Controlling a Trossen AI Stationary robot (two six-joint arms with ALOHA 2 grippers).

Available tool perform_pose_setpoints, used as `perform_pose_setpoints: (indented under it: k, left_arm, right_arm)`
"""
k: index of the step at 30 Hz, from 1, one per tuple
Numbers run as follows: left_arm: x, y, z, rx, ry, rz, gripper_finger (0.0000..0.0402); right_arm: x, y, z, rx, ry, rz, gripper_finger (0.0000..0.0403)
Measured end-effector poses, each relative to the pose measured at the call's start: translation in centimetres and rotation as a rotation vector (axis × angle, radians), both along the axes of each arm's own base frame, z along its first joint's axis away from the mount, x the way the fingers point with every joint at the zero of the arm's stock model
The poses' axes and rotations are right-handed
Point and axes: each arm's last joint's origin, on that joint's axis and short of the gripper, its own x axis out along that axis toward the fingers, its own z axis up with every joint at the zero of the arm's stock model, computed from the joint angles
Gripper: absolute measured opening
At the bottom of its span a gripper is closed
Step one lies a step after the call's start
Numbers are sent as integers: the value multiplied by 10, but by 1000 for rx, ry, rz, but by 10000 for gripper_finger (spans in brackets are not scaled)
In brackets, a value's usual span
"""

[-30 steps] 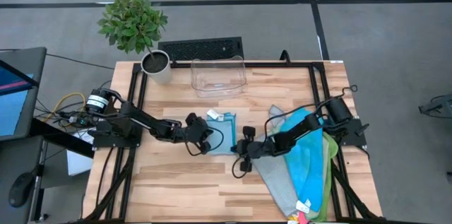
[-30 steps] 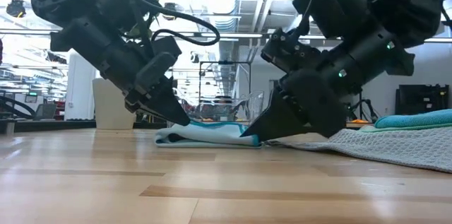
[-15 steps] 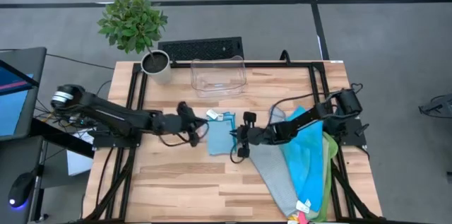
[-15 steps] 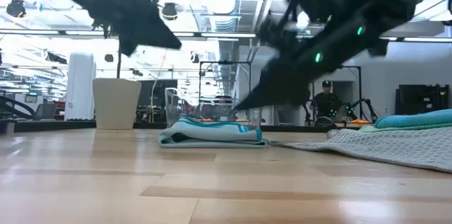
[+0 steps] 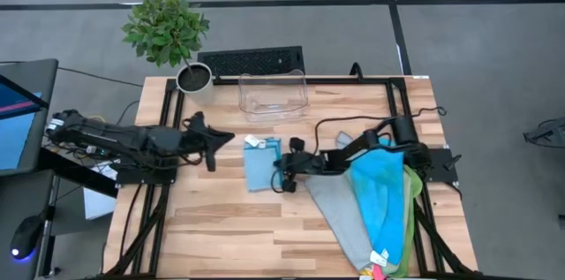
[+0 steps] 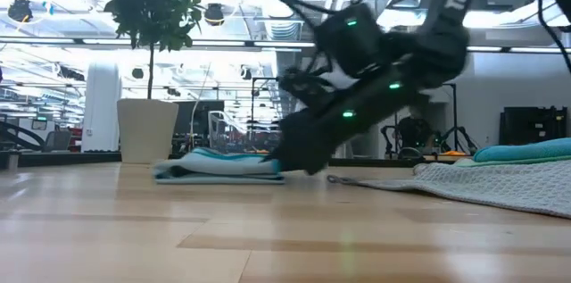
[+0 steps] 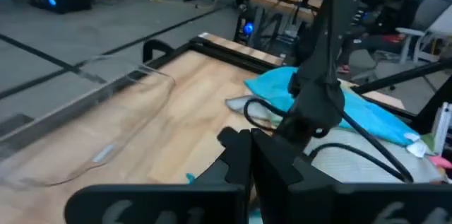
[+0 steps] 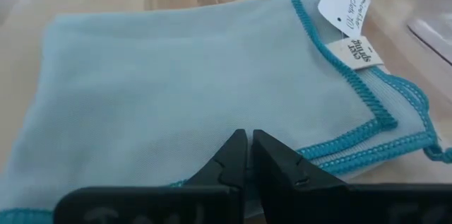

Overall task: Fold microfiber towels
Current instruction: Fold the light blue microfiber cloth

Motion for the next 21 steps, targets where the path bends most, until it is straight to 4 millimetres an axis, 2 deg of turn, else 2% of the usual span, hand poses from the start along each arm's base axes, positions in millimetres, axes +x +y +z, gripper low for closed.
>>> perform_pose_setpoints:
  k: [9, 16, 19, 21]
  left_arm:
    - [-25, 6, 11, -14, -78, 23, 2]
    - [-25, 6, 12, -14, -84, 36, 2]
    - [-24, 6, 11, -11, -80, 47, 2]
    - [-24, 6, 12, -11, -83, 50, 2]
  right_arm:
    - [80, -14, -12, 2, -98, 82, 52]
    - [140, -24, -3, -24, -129, 72, 51]
    - [152, -30, 3, -48, -114, 70, 45]
    - [157, -33, 18, -78, -143, 77, 40]
